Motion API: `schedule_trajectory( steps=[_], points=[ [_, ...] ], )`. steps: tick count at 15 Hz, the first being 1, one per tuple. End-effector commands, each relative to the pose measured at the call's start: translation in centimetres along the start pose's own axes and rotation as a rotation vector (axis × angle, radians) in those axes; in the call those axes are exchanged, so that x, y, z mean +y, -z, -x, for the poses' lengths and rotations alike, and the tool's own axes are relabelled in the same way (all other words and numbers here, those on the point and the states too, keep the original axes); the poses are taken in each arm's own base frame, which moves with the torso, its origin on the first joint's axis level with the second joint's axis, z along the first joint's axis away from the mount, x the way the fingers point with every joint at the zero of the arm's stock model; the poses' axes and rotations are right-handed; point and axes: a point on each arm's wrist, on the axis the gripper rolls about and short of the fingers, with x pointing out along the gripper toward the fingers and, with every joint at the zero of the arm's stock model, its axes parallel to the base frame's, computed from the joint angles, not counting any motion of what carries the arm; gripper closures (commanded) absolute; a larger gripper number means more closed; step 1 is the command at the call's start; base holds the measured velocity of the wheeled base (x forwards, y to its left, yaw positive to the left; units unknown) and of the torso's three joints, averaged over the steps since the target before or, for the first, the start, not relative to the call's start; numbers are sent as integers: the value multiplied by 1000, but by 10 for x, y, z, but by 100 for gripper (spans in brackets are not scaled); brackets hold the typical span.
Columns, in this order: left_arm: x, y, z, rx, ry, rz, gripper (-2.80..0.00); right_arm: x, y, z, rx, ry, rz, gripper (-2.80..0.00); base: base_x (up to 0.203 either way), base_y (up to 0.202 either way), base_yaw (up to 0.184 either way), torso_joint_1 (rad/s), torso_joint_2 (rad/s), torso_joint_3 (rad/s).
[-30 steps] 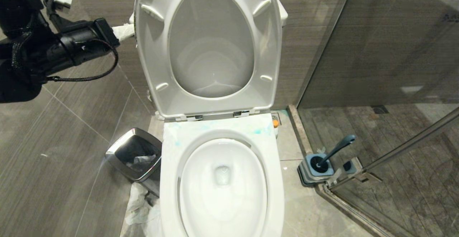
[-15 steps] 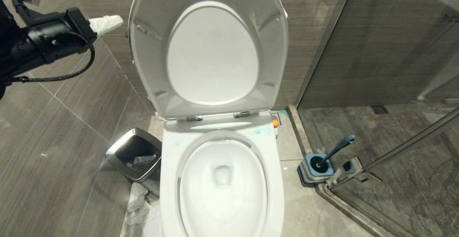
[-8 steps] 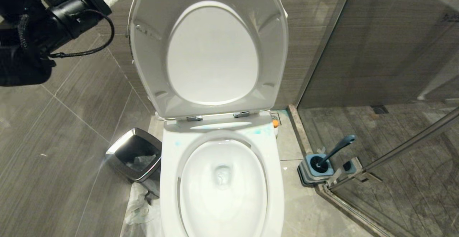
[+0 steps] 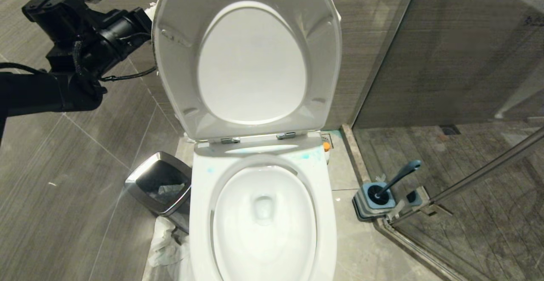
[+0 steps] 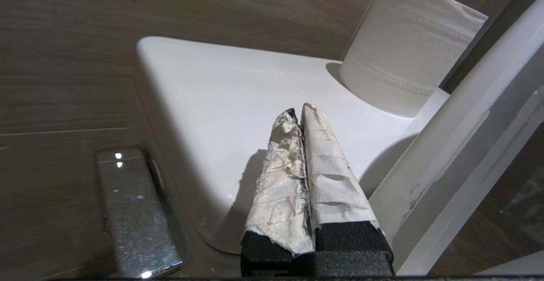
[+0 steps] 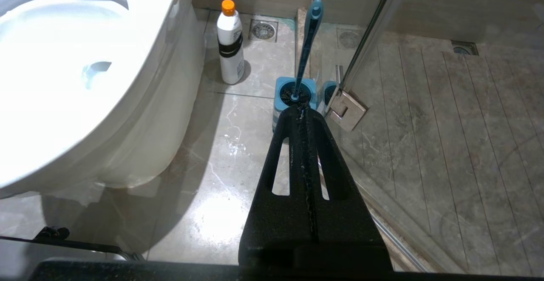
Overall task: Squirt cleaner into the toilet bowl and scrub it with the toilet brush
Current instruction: Close the toilet lid
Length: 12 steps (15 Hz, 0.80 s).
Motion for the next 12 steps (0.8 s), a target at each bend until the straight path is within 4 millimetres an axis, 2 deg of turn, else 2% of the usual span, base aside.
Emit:
schedule_trajectory(
  steps=[1,4,7,10,12],
  points=[
    [-1,10,-4,13,12,19,0,0,0,0,2,0,1,0,0,0,0,0,0,0],
    [-6,13,-6,19,32,37,0,0,0,0,2,0,1,0,0,0,0,0,0,0],
    [-9,9,-4,67,162,81,0,0,0,0,2,0,1,0,0,0,0,0,0,0],
    [-9,-2,2,99,259,128,0,0,0,0,2,0,1,0,0,0,0,0,0,0],
    [-10,-7,6,103,261,161,0,0,0,0,2,0,1,0,0,0,0,0,0,0]
  ],
)
